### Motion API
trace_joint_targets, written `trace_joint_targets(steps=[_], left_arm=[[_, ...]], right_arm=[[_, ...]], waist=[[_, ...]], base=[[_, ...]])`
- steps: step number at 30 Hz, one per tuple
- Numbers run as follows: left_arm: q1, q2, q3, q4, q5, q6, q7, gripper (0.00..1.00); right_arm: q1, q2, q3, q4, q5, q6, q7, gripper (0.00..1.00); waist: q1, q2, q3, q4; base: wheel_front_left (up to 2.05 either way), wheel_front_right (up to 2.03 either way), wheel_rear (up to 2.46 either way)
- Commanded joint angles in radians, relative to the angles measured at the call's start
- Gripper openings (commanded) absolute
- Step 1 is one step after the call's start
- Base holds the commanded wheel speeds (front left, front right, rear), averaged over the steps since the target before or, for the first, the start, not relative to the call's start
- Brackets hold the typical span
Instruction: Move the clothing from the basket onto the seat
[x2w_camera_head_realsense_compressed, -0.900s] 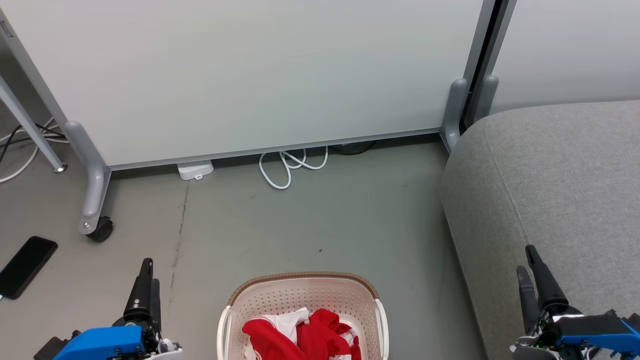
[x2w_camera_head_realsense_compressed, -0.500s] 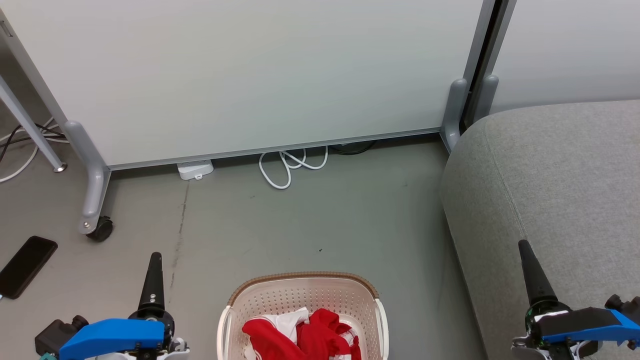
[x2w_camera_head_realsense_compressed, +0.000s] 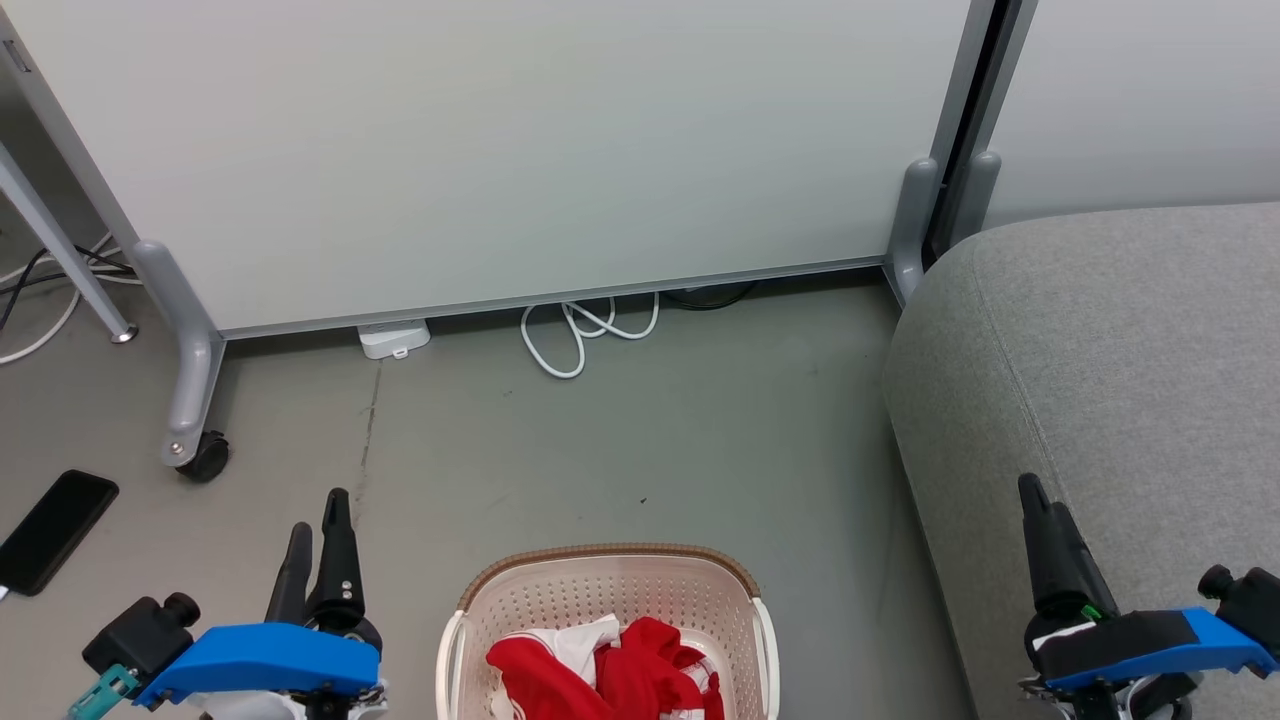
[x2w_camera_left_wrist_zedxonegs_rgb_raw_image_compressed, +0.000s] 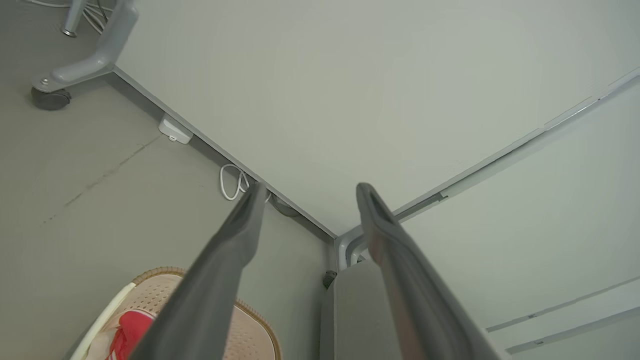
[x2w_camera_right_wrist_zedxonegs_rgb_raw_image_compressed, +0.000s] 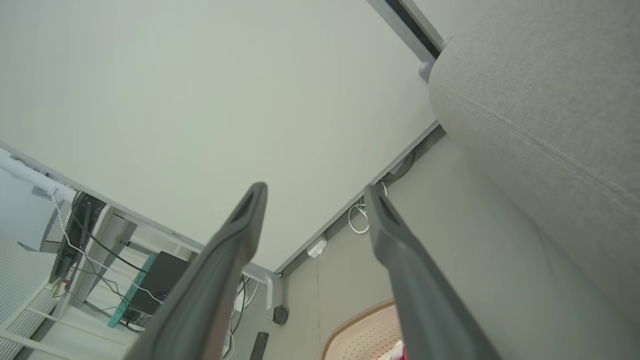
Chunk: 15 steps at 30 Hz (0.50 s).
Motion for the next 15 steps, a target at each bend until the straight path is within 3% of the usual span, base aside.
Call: trace_joint_targets(steps=[1,15], left_arm=[[-0.016,0.012,-0.01,-0.015,0.047,0.0,-0.013,1.0],[-0.019,0.023,-0.042,-0.025,0.22,-0.004,-0.056,1.0]], right_arm=[[-0.015,-0.006,0.002,-0.011,-0.053,0.002,-0.013,1.0],[-0.019,-0.007,0.005,-0.006,-0.251,0.003,-0.054,1.0]], waist=[[-0.0001,-0.0001,0.0,0.001],[-0.0001,-0.0001,0.002,0.007]], base=[[0.0,0.0,0.0],[0.0,0.0,0.0]])
